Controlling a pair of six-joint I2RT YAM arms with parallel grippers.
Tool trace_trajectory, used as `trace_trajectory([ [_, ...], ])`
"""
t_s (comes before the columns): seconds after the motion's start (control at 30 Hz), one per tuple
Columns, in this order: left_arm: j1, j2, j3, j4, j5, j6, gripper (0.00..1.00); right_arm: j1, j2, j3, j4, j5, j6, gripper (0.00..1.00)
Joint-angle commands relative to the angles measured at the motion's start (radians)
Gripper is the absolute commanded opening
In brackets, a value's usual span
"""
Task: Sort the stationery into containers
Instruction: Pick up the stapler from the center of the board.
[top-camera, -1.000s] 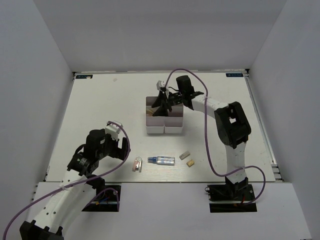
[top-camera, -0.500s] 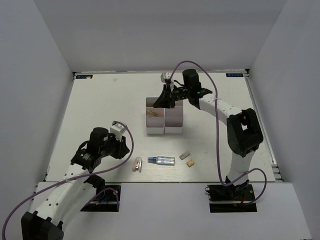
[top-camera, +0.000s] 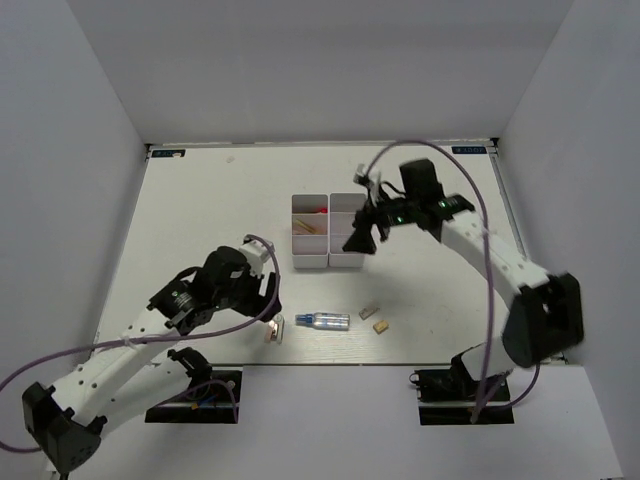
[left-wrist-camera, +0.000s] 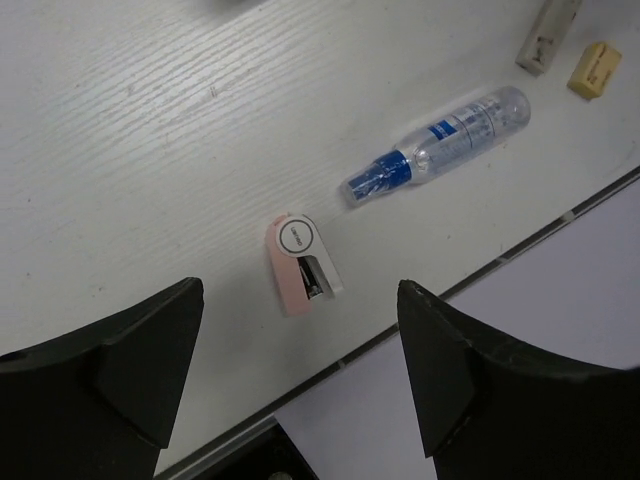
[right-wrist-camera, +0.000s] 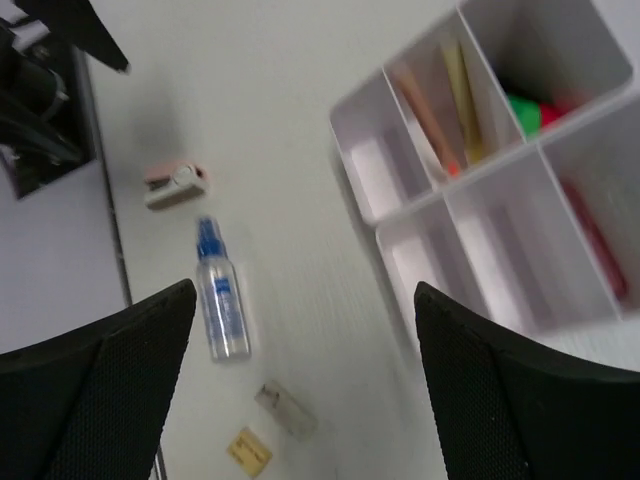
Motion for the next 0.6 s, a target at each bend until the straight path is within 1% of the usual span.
trace_trajectory([
  [0.0, -0.126, 0.087, 0.079, -0.129, -0.284, -0.121, 0.88, -0.015, -0.246, -0.217, 0.092, 0.256, -0.036, 0.91],
  [0.03, -0.167, 0.142, 0.082, -0.150, -0.318, -0.136, 0.88, -0.018, -0.310, -0.260, 0.099, 0.314, -0.034, 0.79],
  [0.07, -0.202, 0.156, 0.090, -0.150, -0.351, -0.171, 0.88, -0.021, -0.316, -0.258, 0.059, 0.347, -0.016, 0.61],
  [0.1, -0.232, 0.173, 0.094, -0.152, -0.389, -0.182, 0.87, -0.021, -0.322, -0.221, -0.008, 0.377, -0.002, 0.44],
  [0.13, -0.238, 0.219, 0.097, -0.161, -0.400, -0.210, 0.86, -0.026, -0.325, -0.209, -0.063, 0.399, 0.013, 0.16],
  [0.17, -0.256, 0.235, 0.103, -0.167, -0.415, -0.237, 0.84, -0.029, -0.342, -0.210, -0.078, 0.449, 0.021, 0.06],
  [0.2, -0.273, 0.247, 0.103, -0.169, -0.473, -0.247, 0.84, -0.032, -0.349, -0.253, -0.082, 0.467, 0.029, 0.03],
  [0.27, -0.290, 0.296, 0.108, -0.175, -0.530, -0.288, 0.83, -0.043, -0.400, -0.296, -0.037, 0.503, 0.042, 0.07],
  [0.3, -0.295, 0.330, 0.108, -0.169, -0.547, -0.302, 0.83, -0.044, -0.418, -0.343, -0.018, 0.516, 0.058, 0.08],
  [0.33, -0.293, 0.338, 0.107, -0.167, -0.547, -0.310, 0.83, -0.052, -0.428, -0.356, 0.015, 0.514, 0.067, 0.08],
  [0.4, -0.296, 0.359, 0.102, -0.132, -0.541, -0.325, 0.83, -0.061, -0.438, -0.377, 0.031, 0.504, 0.084, 0.12],
  [0.47, -0.296, 0.368, 0.082, -0.075, -0.521, -0.331, 0.83, -0.070, -0.442, -0.380, 0.033, 0.499, 0.085, 0.13],
  [0.57, -0.295, 0.388, 0.070, -0.037, -0.472, -0.357, 0.83, -0.086, -0.443, -0.382, 0.037, 0.497, 0.087, 0.13],
])
